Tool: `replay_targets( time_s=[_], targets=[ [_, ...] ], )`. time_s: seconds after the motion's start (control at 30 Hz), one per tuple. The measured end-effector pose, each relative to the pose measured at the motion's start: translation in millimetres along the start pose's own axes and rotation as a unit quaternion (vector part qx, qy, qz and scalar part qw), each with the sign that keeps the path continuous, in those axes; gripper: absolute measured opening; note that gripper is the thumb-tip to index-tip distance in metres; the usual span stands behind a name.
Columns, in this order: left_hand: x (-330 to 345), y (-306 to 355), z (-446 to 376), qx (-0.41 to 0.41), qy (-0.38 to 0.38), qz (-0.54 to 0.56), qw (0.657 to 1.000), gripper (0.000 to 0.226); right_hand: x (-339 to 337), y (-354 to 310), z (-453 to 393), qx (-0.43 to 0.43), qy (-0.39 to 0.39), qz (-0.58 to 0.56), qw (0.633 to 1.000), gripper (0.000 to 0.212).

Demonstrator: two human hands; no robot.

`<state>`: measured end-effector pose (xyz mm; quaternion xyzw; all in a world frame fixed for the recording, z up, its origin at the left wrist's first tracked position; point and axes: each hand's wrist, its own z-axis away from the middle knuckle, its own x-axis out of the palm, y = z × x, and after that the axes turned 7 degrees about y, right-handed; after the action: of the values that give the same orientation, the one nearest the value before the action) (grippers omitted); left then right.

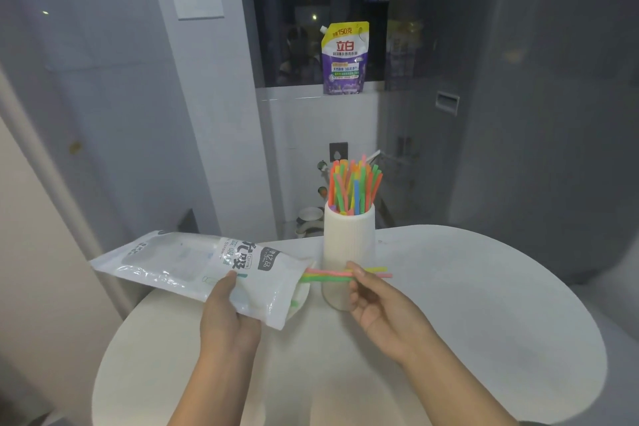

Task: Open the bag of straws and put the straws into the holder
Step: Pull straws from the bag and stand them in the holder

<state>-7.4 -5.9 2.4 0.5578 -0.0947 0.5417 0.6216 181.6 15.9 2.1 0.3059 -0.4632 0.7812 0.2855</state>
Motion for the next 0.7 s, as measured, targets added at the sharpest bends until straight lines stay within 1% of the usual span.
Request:
replay_targets(
  time_s=[0.03, 0.07, 0.13, 0.2, 0.27, 0.33, 0.4, 0.5, 0.63, 0.7],
  targets=[
    [0.0, -1.1, 0.1, -0.004, -0.003, 0.0, 1.0, 0.023, 0.7, 2.6, -0.7, 0.009, -0.007, -0.017, 1.0, 0.029],
    [0.1, -2.3, 0.4, -0.007, -0.005, 0.0, 1.0, 0.021, 1.4, 5.1, -0.8, 0.014, -0.012, -0.029, 0.999, 0.028],
    [0.7, -4.2, 1.0, -0.011, -0.006, -0.001, 1.0, 0.019, 2.1, 9.0, -1.1, 0.003, -0.019, -0.036, 0.999, 0.018],
    [1.3, -5.2, 1.0, -0.014, -0.003, 0.002, 1.0, 0.019, 1.8, 10.0, -1.6, -0.048, -0.022, -0.007, 0.999, 0.02],
    [1.3, -5.2, 0.1, -0.018, 0.002, 0.002, 1.0, 0.019, 1.7, 7.1, -0.2, -0.138, -0.019, 0.075, 0.987, 0.021],
    [0.7, -4.5, -0.8, -0.025, 0.01, 0.005, 1.0, 0.019, 3.8, 1.6, 3.5, -0.238, 0.008, 0.197, 0.951, 0.02],
    [-0.2, -4.2, -2.1, -0.032, 0.016, 0.011, 0.999, 0.019, 8.6, -4.7, 8.3, -0.315, 0.04, 0.282, 0.905, 0.018],
    [0.6, -4.3, 1.0, -0.046, 0.011, 0.015, 0.999, 0.021, 20.8, -15.7, 17.3, -0.38, 0.049, 0.316, 0.868, 0.019],
    [-0.6, -4.3, 4.3, -0.045, 0.014, 0.02, 0.999, 0.014, 43.2, -38.3, 28.5, -0.422, 0.035, 0.324, 0.846, 0.019],
    [-3.1, -1.9, 2.3, -0.043, 0.016, 0.025, 0.999, 0.014, 57.0, -54.5, 34.7, -0.441, 0.029, 0.36, 0.822, 0.018]
  ],
)
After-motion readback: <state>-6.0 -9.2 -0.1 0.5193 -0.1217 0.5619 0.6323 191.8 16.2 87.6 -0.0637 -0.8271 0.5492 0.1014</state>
